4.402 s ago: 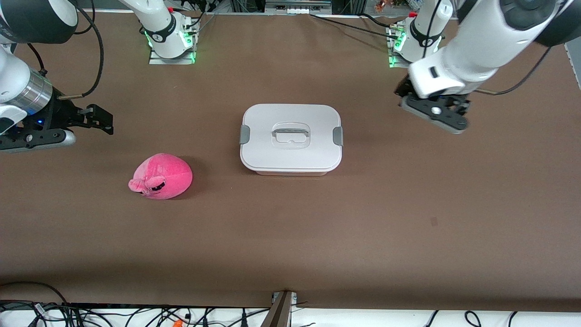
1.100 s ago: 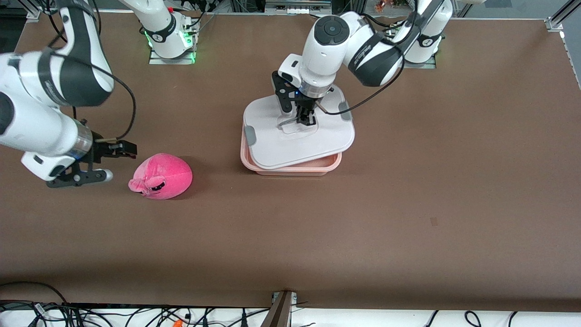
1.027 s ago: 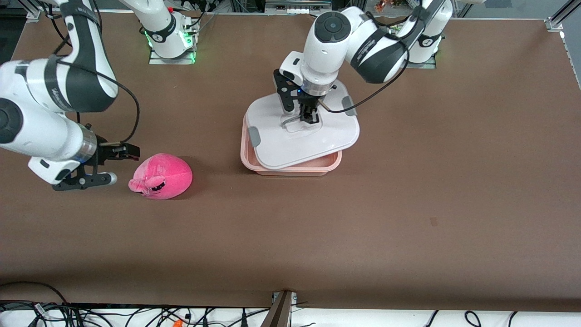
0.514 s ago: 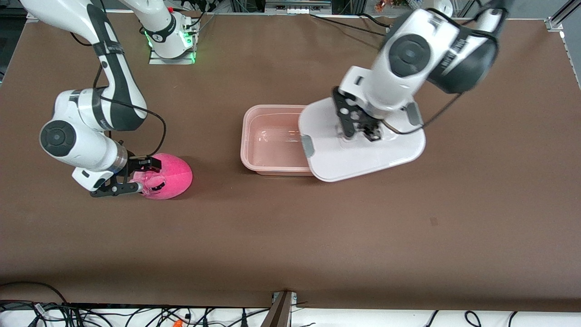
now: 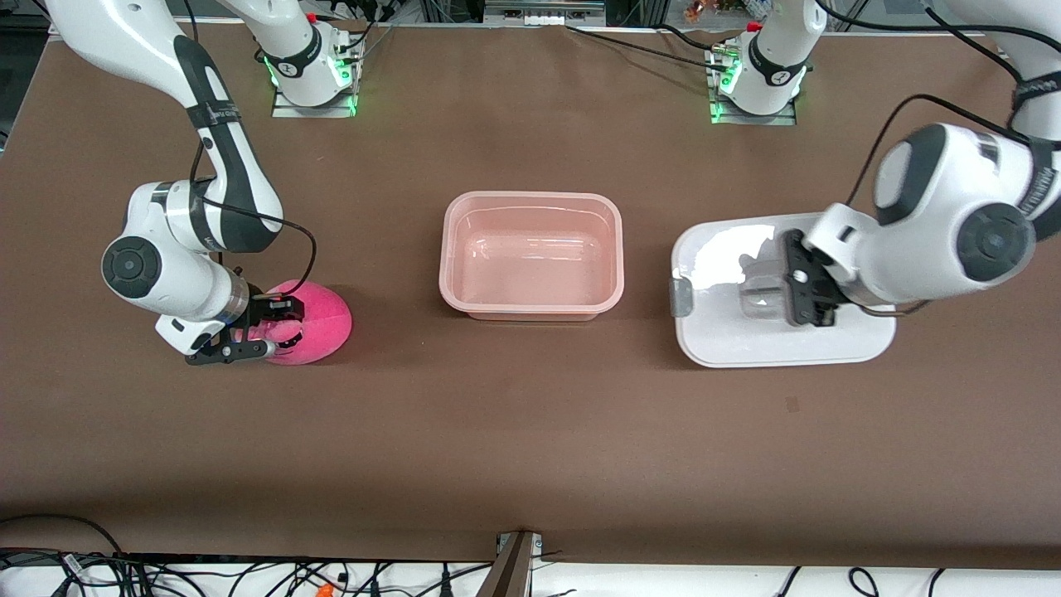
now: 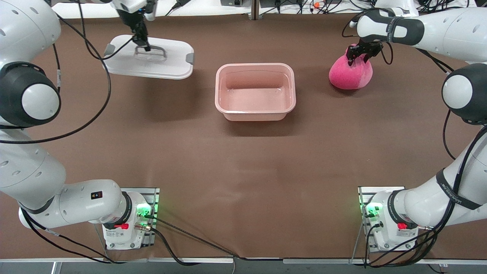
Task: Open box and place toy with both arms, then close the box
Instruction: 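Lift the lid aside with the left gripper while the right gripper reaches the toy, then grasp the pink plush toy with the right gripper and lift it, then lower the pink toy into the pink box and open the right gripper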
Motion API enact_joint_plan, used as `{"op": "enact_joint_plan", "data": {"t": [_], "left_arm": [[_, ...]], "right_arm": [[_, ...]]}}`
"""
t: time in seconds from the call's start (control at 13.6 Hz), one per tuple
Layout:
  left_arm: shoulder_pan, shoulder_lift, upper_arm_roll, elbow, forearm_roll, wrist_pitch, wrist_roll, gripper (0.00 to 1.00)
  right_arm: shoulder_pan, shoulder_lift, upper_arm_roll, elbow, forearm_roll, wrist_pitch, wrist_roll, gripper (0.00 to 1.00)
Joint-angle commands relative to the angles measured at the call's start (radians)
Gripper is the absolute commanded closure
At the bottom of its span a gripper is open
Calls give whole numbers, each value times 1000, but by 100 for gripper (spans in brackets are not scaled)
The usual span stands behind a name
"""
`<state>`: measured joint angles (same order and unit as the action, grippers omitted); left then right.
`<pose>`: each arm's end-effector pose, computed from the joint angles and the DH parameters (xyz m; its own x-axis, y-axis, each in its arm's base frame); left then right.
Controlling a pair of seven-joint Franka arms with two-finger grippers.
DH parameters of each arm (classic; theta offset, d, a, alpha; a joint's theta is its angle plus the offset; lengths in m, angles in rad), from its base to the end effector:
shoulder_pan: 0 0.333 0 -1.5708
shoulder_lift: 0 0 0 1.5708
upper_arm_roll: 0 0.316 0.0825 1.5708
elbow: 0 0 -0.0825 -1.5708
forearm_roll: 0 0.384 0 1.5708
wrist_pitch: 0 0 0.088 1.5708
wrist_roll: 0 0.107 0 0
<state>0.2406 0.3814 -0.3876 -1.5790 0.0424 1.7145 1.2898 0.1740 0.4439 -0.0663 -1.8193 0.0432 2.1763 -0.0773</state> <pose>0.6353 -0.0617 0.4161 0.1371 -0.9898 0.0376 -0.9640 -0.1245 0.2350 0.6327 0.0729 0.2876 0.9829 0.1632 -0.0850 0.1628 -0.9866 -0.0114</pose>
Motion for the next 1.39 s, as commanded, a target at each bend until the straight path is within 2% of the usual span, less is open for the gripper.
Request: {"op": "enact_joint_plan", "data": {"t": [0.0,0.15,0.37,0.73,0.95,1.1,1.32], "left_arm": [[97,39,-14,22,14,-16,52,100],[134,91,-16,31,10,-6,83,100],[140,111,-16,39,14,11,94,100],[138,109,-16,39,14,11,94,100],[137,111,-16,39,14,11,94,100],[137,111,-16,39,14,11,94,100],[137,110,-16,39,13,10,94,100]], "right_arm": [[-8,2,-1,-3,24,2,-62,100],[-7,-2,-1,1,21,0,-65,100],[4,-22,3,38,9,-22,-82,100],[76,-31,5,237,-45,-245,-117,100],[204,-31,5,381,-45,-392,-127,100],[342,-30,5,463,-46,-504,-145,100],[510,-31,5,505,-51,-532,-147,100]]}}
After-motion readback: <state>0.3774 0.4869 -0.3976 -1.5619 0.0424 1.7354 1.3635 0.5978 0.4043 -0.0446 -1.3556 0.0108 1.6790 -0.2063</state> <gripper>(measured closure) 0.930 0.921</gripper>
